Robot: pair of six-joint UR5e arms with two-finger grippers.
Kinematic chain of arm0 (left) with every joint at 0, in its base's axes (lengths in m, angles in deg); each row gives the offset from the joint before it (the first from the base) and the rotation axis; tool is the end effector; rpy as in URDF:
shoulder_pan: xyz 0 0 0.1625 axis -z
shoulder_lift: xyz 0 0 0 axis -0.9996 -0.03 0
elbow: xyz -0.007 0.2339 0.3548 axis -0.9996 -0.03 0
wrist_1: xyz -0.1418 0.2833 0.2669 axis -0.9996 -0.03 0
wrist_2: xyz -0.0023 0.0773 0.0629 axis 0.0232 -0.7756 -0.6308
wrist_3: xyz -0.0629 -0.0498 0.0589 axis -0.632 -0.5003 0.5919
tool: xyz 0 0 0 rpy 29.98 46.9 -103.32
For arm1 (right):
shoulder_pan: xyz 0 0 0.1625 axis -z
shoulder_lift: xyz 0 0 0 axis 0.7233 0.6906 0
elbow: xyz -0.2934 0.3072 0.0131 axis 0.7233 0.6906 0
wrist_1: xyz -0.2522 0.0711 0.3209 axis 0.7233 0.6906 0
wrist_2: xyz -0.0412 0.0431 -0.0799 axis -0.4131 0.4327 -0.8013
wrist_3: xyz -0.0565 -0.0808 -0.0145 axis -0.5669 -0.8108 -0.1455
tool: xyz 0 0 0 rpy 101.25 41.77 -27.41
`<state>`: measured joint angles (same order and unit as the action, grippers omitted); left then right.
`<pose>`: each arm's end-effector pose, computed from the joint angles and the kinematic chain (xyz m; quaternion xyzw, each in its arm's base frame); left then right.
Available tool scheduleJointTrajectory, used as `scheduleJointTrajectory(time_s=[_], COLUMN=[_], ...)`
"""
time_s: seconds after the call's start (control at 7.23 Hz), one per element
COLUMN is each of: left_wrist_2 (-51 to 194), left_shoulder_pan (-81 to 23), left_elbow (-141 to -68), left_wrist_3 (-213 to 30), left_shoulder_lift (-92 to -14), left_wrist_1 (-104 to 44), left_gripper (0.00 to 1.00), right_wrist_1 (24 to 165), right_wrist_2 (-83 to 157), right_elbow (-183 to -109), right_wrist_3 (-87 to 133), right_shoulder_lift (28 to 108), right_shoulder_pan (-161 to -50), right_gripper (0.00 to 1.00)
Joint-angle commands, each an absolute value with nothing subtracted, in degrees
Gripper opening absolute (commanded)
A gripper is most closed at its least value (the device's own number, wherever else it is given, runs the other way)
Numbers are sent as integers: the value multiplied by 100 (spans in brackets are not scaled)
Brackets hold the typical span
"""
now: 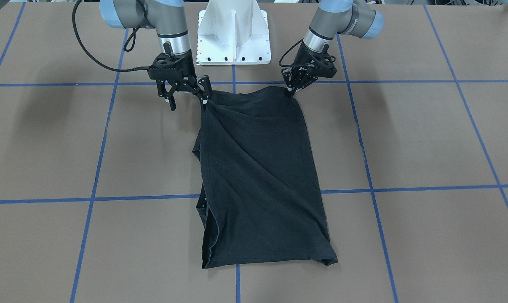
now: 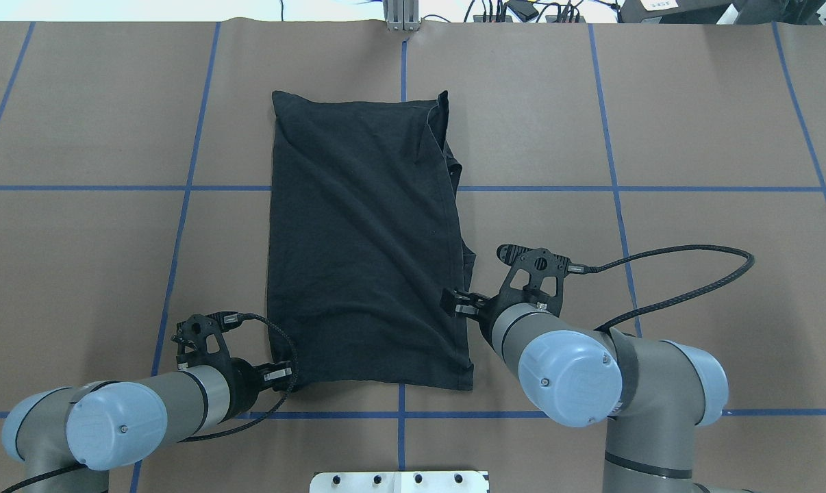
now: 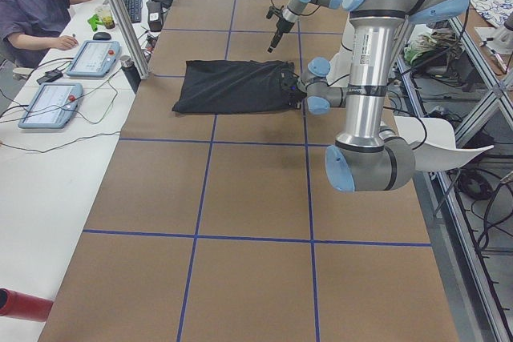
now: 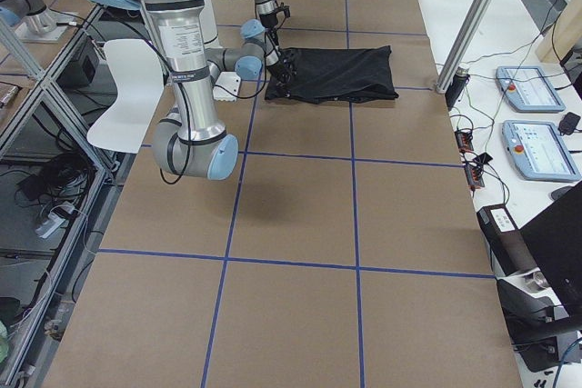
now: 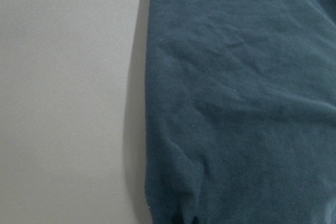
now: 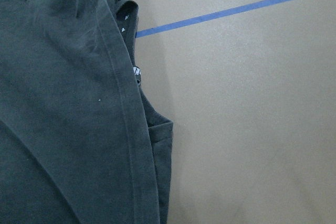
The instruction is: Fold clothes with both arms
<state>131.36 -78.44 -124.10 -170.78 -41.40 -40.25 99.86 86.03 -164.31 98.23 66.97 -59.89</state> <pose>0.5026 -0.2370 0.3486 0.0876 0.5312 -0.1417 0.8307 -0.5253 -0.2957 0.2766 0.1843 -0.4064 0.1860 0.8754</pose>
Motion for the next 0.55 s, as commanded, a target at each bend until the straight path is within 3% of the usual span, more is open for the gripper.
scheduleJointTrajectory(time_s=[0.0,0.41], left_wrist_2=[13136,13136], left_shoulder_pan=[-7844,-7844], left_elbow=[-12437,-12446], left_wrist_3=[-17078,-17078], left_shoulder_lift=[-4149,-4149], left_wrist_1=[-4025,-4034], left_gripper=[0,0], right_wrist_1=[9963,9358], right_wrist_2=[8457,8211], right_elbow=[-16055,-15333], right_wrist_3=[9861,9992], right_shoulder_lift=[6443,6160], right_shoulder_pan=[-5925,-5854], right_gripper=[99,93])
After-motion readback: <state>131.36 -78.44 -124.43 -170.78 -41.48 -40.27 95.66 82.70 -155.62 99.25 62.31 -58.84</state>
